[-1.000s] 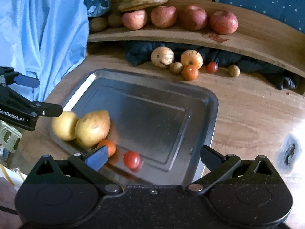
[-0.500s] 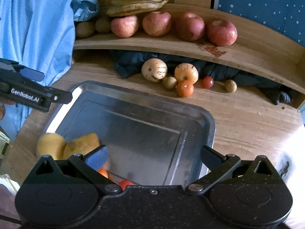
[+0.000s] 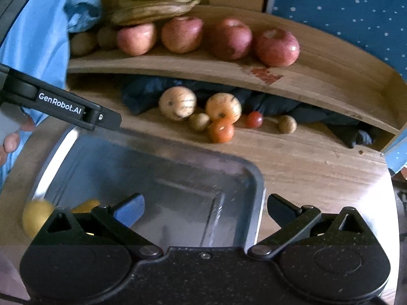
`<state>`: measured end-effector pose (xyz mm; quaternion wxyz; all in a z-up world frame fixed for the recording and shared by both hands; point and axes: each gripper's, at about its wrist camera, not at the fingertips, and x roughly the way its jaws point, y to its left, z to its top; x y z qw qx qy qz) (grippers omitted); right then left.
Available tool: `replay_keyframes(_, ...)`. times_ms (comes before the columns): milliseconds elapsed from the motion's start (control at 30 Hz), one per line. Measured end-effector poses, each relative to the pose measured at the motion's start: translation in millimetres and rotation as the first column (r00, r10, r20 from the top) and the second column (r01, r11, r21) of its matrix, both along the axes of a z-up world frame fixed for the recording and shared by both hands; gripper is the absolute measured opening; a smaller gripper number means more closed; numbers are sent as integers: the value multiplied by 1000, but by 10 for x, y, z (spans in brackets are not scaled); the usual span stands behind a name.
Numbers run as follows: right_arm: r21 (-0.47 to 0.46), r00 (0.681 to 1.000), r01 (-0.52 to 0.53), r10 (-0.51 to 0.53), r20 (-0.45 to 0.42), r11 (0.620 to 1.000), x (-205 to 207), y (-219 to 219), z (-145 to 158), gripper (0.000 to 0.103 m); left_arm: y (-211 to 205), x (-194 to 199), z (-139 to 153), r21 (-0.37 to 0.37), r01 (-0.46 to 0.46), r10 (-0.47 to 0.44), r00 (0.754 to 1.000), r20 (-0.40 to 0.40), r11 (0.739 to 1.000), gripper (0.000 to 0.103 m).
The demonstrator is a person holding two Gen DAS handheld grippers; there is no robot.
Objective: Organize fruits
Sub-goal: 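Move both open tools back toward the fruit under the shelf, then grasp the pale round pear with the left tool while the right tool grasps an orange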
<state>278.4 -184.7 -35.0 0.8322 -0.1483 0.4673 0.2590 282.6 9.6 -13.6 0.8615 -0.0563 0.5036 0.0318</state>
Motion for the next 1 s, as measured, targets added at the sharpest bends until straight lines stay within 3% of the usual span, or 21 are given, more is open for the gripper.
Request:
replay_keyframes(400, -27, 994, 102, -101, 42, 994, 439, 99, -124, 102, -140, 494, -165, -21, 25, -25, 1000, 7, 999, 103)
replay_keyframes(1000, -37, 993, 115, -113, 42, 993, 724, 235, -303, 95, -229, 741, -369, -126, 8, -8, 1000, 3, 992, 102)
